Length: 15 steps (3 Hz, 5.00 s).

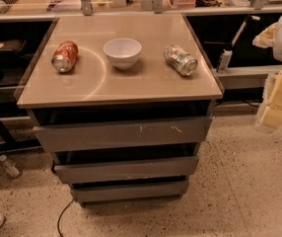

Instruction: Open bottom drawer

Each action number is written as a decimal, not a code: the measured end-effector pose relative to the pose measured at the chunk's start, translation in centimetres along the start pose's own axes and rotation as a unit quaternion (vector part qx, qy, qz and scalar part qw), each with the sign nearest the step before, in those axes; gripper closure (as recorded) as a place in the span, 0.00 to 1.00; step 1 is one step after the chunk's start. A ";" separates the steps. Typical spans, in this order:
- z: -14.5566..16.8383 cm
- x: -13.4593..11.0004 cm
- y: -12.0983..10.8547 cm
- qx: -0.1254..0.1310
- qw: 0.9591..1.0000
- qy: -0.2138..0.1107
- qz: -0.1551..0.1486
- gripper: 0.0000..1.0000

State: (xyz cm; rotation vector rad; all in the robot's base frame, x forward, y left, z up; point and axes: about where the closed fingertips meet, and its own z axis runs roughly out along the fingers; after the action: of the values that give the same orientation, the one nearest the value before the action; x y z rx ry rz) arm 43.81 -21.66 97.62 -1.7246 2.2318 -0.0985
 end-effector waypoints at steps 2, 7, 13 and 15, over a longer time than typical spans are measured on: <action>1.2 0.0 0.7 0.001 1.000 -0.008 0.004 0.00; 24.7 -3.2 9.9 -0.052 0.998 -0.032 0.025 0.00; 52.7 -4.3 21.6 -0.150 0.977 -0.069 0.136 0.00; 62.4 -3.9 23.3 -0.170 0.966 -0.083 0.178 0.00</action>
Offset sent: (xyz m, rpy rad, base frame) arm -0.0070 0.0077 -0.0388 0.0405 0.0057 -0.0070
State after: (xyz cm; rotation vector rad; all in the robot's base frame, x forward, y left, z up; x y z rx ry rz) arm 41.10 -3.08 33.59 -1.3822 2.4927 0.5194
